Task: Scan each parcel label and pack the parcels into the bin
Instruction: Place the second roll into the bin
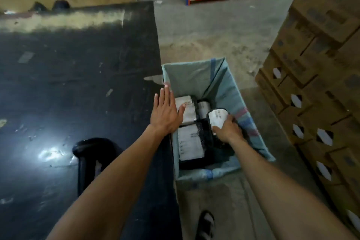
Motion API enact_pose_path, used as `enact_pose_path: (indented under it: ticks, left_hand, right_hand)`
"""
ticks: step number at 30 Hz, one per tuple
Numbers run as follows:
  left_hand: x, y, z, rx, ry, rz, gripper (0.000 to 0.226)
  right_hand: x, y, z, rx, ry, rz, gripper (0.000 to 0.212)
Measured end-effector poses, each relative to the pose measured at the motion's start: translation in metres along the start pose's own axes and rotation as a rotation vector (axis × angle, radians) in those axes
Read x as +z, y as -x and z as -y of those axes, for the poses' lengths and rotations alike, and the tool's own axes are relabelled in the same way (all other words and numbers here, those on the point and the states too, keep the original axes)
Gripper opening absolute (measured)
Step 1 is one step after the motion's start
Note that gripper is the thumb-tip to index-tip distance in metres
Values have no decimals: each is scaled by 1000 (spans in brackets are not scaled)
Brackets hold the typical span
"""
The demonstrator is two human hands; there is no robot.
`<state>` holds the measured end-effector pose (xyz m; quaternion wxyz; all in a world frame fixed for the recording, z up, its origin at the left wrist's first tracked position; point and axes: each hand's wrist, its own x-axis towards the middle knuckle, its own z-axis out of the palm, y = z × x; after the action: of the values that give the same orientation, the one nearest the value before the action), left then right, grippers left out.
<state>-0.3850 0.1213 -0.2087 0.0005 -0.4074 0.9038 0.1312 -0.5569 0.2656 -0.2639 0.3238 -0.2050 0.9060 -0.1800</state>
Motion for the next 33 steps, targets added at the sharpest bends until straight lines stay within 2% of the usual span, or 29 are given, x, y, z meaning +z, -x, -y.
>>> enact_pose_path:
  ticks: [4,7,9,13,23,28,33]
  left_hand:
    - [10,-5,3,-15,-47,-66,68]
    - [10,-6,3,-29,-55,-96,68]
    - [9,-5,2,-54,-45,-103,69]
    - [13,-6,3,-76,-61,-116,69]
    - [13,-6,2,-75,-65,-140,66]
    - [11,-6,1,-68,-65,-126,66]
    - [12,-6,2,-76,-51,-120,66]
  right_hand:
    - [28,-52,-8,81,110,198,99]
    - [52,-83,-4,180,18,288,83]
    - [67,-96,-8,224,-73,262,74]
    - [90,-108,-28,123,-66,206,90]
    - [120,-113,-47,37,-224,199,85]
    - [117,-112,-48,35,-202,218,84]
    - [102,-110,-43,19,-48,250,78]
